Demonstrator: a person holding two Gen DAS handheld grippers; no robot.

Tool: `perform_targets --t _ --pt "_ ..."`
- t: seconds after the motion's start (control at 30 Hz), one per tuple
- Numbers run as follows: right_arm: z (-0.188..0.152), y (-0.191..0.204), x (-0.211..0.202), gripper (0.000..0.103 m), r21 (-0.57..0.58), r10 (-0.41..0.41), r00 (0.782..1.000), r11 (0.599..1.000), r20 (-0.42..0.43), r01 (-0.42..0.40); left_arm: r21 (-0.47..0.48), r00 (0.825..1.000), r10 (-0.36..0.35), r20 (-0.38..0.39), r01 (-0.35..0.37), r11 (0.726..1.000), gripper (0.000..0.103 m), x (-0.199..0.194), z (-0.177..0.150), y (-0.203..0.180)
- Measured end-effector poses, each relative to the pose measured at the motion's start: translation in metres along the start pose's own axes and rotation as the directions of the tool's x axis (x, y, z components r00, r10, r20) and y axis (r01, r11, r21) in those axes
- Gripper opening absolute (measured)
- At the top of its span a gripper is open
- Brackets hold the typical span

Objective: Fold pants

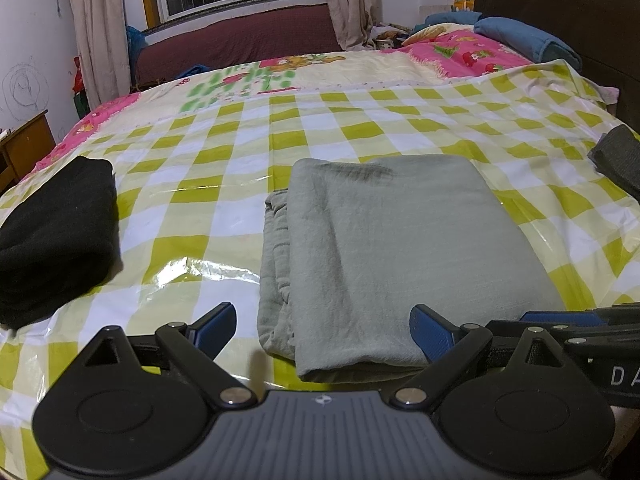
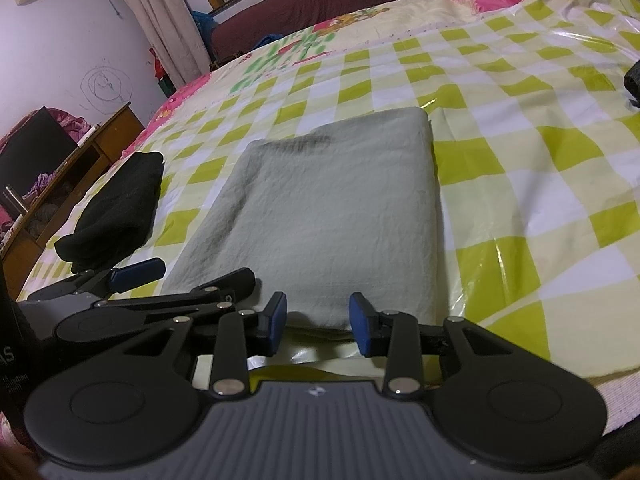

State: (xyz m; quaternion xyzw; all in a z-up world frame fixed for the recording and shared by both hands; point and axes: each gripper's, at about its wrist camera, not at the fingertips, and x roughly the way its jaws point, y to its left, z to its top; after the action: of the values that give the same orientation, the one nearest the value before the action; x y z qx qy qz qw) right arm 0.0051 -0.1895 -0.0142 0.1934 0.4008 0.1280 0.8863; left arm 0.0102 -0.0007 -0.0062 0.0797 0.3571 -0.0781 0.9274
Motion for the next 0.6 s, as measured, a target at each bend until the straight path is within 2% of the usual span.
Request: perform_targets --t 0.6 --pt "0.0006 -0.0007 0.0010 0.036 -0.003 0.000 1.000 1.000 -0.005 0.000 -0.007 1.000 0.002 -0.002 -0.002 1.000 0.103 0.0002 -0.0002 0.0009"
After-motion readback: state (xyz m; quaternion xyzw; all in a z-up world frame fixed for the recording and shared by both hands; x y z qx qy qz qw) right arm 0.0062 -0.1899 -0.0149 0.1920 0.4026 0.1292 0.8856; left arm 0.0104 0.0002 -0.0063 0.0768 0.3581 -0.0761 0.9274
